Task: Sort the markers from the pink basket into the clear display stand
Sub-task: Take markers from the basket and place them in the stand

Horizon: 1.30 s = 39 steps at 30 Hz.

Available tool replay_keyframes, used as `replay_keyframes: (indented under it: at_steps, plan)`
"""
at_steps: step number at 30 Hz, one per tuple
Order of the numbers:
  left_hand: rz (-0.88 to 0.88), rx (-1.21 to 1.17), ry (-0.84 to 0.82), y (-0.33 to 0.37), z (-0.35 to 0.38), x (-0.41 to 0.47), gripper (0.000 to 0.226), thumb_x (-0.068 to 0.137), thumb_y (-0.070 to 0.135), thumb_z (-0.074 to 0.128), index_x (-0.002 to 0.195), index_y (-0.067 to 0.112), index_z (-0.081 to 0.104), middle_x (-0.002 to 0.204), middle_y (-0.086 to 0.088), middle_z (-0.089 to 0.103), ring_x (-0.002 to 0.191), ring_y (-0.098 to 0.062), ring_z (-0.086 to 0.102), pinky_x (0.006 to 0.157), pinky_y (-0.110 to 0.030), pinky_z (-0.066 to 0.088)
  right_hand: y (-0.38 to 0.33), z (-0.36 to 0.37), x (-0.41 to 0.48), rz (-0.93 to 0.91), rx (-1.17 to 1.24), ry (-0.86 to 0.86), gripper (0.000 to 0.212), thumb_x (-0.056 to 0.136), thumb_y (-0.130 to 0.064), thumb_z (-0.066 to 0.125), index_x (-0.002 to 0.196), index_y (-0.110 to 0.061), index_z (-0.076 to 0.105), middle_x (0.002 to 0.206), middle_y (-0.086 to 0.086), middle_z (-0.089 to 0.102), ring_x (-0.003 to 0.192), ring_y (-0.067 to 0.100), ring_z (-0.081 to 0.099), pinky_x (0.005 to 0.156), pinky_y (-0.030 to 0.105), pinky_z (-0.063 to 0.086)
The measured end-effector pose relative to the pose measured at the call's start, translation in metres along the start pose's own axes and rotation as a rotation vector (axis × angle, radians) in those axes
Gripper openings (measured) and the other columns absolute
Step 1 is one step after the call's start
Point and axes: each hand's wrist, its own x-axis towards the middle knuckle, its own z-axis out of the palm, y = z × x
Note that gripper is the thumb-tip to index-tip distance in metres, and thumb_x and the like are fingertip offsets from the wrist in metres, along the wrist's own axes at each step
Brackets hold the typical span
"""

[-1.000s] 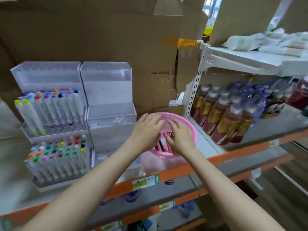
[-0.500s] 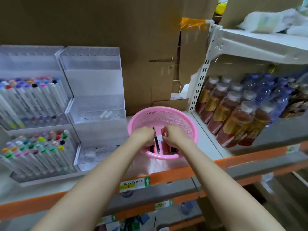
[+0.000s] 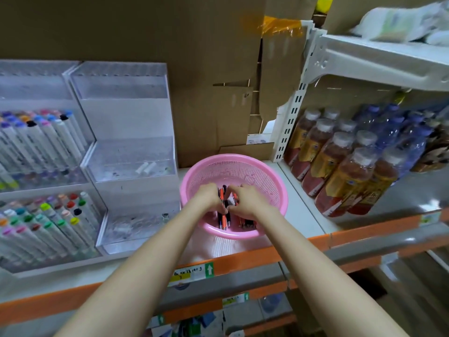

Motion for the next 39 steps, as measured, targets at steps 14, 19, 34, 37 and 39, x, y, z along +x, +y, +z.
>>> replay_keyframes:
  at_steps: [14,19,34,37,39]
  plan:
    - [-0.022,-0.101,-0.089,-0.002,0.002,0.003,0.027,0.075,0.021,0.075,0.080,0.014,0.050,0.070,-0.001,0.056,0.061,-0.013,0.052,0.046,-0.023,0.038,-0.002,0.002,0.000,0.005,-0.136,-0.027,0.021,0.090,-0.041,0.056,0.094,-0.020,0.060,0.105,0.008,0.063,0.101,0.029,0.057,0.073,0.036,0.041]
    - [-0.011,-0.187,-0.134,-0.006,0.000,0.005,0.026,0.075,0.018,0.076,0.088,0.010,0.056,0.074,-0.004,0.064,0.062,-0.013,0.058,0.050,-0.022,0.042,-0.001,0.000,0.002,0.092,0.027,-0.074,0.034,0.089,-0.043,0.060,0.088,-0.010,0.067,0.091,0.008,0.069,0.083,0.026,0.061,0.063,0.032,0.039]
    - [-0.007,-0.341,-0.056,-0.007,-0.001,0.007,0.042,0.077,0.000,0.064,0.115,0.008,0.048,0.098,-0.017,0.063,0.079,-0.027,0.060,0.074,-0.040,0.054,-0.018,0.000,0.022,0.216,0.054,0.014,0.023,0.082,-0.032,0.067,0.089,-0.012,0.059,0.090,0.010,0.064,0.087,0.028,0.063,0.064,0.030,0.042]
    - [0.002,-0.449,0.039,-0.007,0.000,0.009,0.030,0.080,0.001,0.060,0.105,0.013,0.049,0.096,-0.014,0.062,0.081,-0.029,0.061,0.073,-0.041,0.054,-0.011,0.000,0.025,0.224,0.293,0.047,0.025,0.078,-0.027,0.071,0.062,-0.011,0.061,0.057,0.004,0.060,0.056,0.018,0.060,0.052,0.026,0.045]
    - [0.032,-0.505,0.089,-0.007,0.000,0.009,0.030,0.083,0.003,0.059,0.109,0.015,0.049,0.092,-0.008,0.059,0.082,-0.028,0.061,0.072,-0.038,0.053,-0.008,-0.003,0.024,0.216,0.464,0.050,0.025,0.079,-0.023,0.072,0.062,-0.007,0.064,0.056,0.007,0.064,0.052,0.017,0.062,0.056,0.028,0.054]
